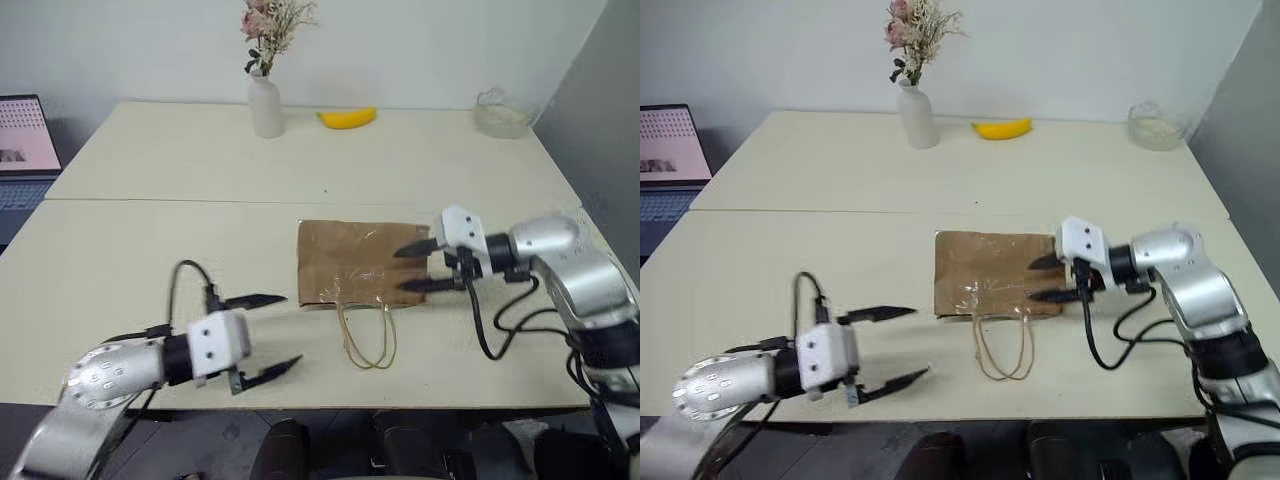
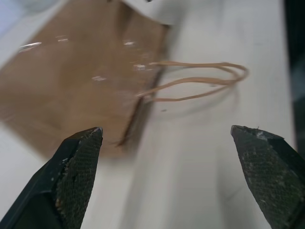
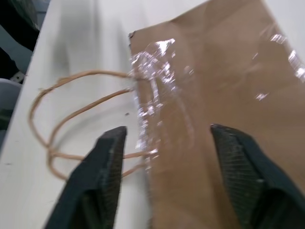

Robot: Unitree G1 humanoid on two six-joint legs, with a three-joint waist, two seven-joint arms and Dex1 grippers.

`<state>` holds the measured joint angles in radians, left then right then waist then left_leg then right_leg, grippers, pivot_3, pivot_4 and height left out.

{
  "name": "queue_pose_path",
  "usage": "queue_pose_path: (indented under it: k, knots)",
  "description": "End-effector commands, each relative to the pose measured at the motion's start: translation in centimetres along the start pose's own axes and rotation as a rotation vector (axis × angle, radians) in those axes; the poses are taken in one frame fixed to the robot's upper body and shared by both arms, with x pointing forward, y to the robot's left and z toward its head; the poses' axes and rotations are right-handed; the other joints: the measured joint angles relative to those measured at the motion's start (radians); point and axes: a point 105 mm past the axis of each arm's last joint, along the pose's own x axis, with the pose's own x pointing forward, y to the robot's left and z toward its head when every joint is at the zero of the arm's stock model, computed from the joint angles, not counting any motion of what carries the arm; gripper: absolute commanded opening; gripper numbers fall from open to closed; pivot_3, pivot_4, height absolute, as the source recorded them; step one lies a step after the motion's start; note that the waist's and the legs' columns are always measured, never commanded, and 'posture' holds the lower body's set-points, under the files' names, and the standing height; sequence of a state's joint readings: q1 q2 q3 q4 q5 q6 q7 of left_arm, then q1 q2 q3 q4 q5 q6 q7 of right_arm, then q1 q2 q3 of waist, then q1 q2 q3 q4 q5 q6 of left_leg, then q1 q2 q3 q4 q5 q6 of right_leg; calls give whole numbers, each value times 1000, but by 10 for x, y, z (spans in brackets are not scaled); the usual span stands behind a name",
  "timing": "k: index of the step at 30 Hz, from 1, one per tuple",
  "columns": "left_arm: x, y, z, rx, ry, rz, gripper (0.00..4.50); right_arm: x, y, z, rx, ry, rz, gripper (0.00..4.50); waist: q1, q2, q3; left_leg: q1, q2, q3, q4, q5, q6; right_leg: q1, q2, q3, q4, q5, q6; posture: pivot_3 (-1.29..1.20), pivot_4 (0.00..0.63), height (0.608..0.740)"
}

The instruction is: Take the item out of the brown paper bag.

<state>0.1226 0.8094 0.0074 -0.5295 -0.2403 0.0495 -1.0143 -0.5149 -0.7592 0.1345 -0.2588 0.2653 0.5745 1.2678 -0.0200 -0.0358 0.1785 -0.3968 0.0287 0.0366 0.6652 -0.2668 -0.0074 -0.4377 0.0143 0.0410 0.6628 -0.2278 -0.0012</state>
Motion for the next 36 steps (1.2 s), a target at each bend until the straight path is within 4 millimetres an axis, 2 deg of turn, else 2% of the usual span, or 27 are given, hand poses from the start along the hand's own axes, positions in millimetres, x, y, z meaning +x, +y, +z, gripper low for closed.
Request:
queue_pose_path:
  k: [1, 6, 12, 16, 23, 27, 31, 36]
  knots:
    - [17, -4, -1, 110, -23, -119, 4500, -18, 12, 6, 12, 16, -69, 3008, -2, 0, 0, 0, 0, 0, 0, 0, 0, 0, 0, 0, 0, 0, 0, 0, 150, 740]
    - [54, -1, 5, 227, -112, -240, 4500, -33, 32, -6, 113, 64, -132, 3008, -4, 0, -1, 3, 0, -2, 0, 0, 0, 3, 2, -1, 1, 0, 0, 0, 150, 740]
    - [78, -2, 10, 283, -168, -345, 4500, -38, 45, -6, 170, 79, -164, 3008, -11, -1, -1, 2, 0, -2, 1, 0, 0, 3, 2, -1, 1, 0, 1, 0, 150, 740]
    - [87, 4, 14, 330, -192, -371, 3608, -36, 52, -8, 190, 89, -153, 3065, -10, -1, -1, 3, 0, -3, 1, 0, 0, 4, 3, -1, 1, 0, 1, 0, 150, 740]
    - [84, 13, 24, 314, -221, -354, 1323, -22, 75, -7, 231, 69, -81, 3065, -10, -1, -1, 2, 0, -3, 1, 0, 0, 4, 3, -1, 1, 0, 1, 0, 150, 740]
    - [81, 25, 32, 225, -241, -281, 30, -10, 89, -4, 243, 44, -32, 3065, -10, -1, -1, 2, 0, -3, 1, 0, 0, 4, 3, -2, 1, 1, 1, 0, 150, 740]
    - [76, 46, 39, 143, -247, -172, 30, 12, 101, -2, 260, 12, 21, 3065, -10, -2, -2, 2, 0, -4, 2, 0, 0, 4, 3, -2, 1, 0, 1, 0, 150, 740]
    - [71, 50, 36, 140, -223, -138, 30, 48, 95, -5, 296, -24, 22, 3065, -13, -3, -3, 3, 0, -3, 2, 0, 0, 5, 3, -2, 1, 1, 1, 0, 150, 740]
